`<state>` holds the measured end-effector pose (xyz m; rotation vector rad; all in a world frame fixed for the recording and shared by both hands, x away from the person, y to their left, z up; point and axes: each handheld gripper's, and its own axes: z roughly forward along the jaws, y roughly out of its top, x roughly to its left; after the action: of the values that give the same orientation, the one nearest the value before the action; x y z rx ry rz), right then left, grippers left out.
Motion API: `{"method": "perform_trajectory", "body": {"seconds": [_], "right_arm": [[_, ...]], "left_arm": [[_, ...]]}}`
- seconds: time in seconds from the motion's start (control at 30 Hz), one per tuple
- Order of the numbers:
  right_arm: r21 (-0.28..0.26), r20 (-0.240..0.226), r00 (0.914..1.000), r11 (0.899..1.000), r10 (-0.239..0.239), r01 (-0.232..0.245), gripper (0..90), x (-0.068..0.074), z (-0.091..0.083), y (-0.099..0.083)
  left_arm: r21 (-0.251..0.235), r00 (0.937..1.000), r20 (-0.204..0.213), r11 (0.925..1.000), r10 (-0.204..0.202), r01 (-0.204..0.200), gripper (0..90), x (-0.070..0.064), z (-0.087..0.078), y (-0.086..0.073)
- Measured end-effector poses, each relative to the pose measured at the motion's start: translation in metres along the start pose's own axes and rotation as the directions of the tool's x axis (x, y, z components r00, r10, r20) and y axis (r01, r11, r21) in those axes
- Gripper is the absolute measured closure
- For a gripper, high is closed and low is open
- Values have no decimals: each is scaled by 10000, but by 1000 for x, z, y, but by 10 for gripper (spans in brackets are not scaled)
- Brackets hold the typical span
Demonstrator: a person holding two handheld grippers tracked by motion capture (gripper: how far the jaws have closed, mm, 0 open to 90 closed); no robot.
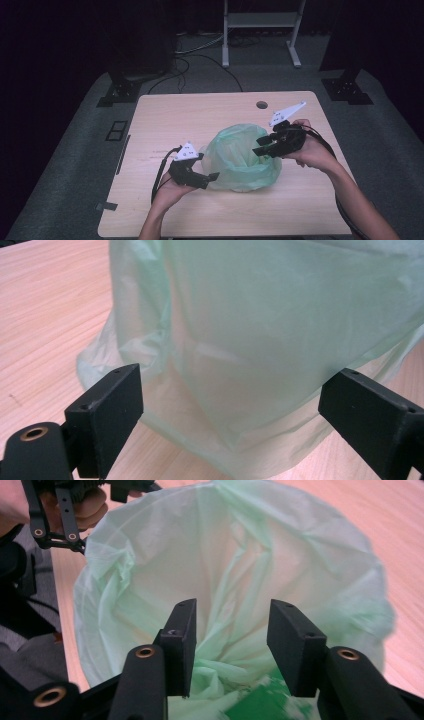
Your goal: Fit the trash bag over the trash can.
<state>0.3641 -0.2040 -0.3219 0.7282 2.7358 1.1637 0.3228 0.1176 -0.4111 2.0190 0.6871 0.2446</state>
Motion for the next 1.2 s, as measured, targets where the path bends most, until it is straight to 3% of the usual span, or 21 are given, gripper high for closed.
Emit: {"method": "perform_trajectory", "body": {"seconds": [0.33, 0.63, 0.9, 1.2], "right_arm": [[-1024, 364, 9979, 9935, 533, -494, 499, -13, -21, -21], [-1576, 573, 9925, 9827, 1077, -976, 489, -26, -34, -43], [-2333, 599, 9828, 9597, 1748, -1565, 486, -39, -41, -71], [-2556, 657, 9678, 9416, 2429, -2190, 473, -49, -33, -110]], "left_arm": [[-60, 9995, -270, 9998, -166, 164, 95, 7, -9, -3], [-128, 9982, -537, 9996, -266, 259, 95, 14, -16, -6], [-98, 9967, -656, 9988, -481, 476, 95, 20, -19, -11], [-4, 9949, -857, 9986, -530, 531, 95, 22, -21, -15]]}}
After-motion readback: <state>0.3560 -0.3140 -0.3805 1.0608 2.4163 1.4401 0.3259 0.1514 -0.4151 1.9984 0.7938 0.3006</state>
